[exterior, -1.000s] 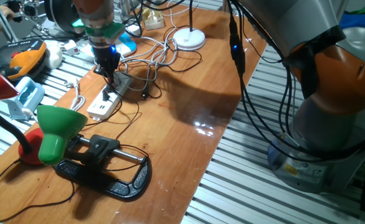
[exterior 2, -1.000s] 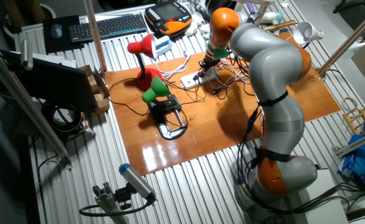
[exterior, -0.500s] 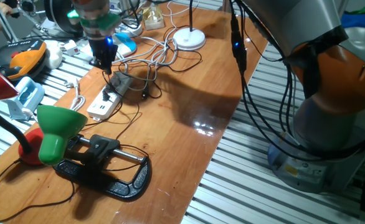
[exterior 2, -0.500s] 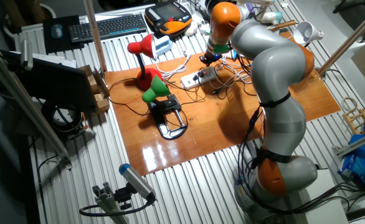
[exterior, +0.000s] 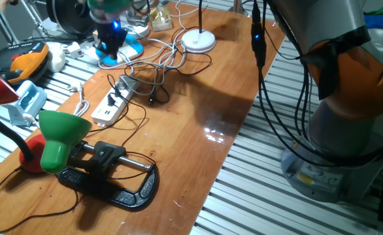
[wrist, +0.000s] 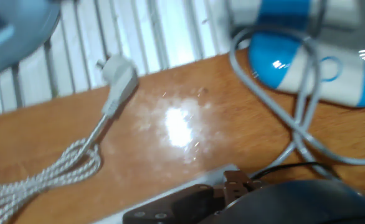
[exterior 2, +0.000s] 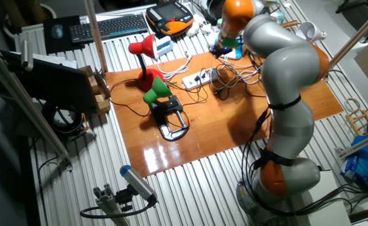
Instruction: Plug in the power cord of the desk lamp, turn on the socket, and light up the desk lamp
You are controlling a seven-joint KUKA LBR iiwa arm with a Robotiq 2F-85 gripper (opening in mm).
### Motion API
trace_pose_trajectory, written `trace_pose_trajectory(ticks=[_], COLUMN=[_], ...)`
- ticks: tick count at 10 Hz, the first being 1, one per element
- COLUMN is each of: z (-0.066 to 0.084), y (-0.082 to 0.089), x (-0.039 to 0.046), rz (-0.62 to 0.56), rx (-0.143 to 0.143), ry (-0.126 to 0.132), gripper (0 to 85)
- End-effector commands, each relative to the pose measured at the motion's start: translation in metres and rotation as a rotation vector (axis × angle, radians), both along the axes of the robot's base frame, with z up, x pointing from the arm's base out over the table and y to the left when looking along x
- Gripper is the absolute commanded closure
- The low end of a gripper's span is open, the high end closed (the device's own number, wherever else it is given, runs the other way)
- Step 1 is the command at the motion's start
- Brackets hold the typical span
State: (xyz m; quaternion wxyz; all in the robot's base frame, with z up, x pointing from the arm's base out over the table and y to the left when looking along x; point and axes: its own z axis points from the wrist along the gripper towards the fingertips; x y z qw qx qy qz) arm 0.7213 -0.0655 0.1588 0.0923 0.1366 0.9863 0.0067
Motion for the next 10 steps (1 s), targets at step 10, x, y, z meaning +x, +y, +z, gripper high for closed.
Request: trace_pose_trajectory(ticks=[10], z=[-0.02], y=[-0.035], x=[0.0118], rz=[-0.169], rx=[-0.048], ry=[-0.075], gripper=[85.0])
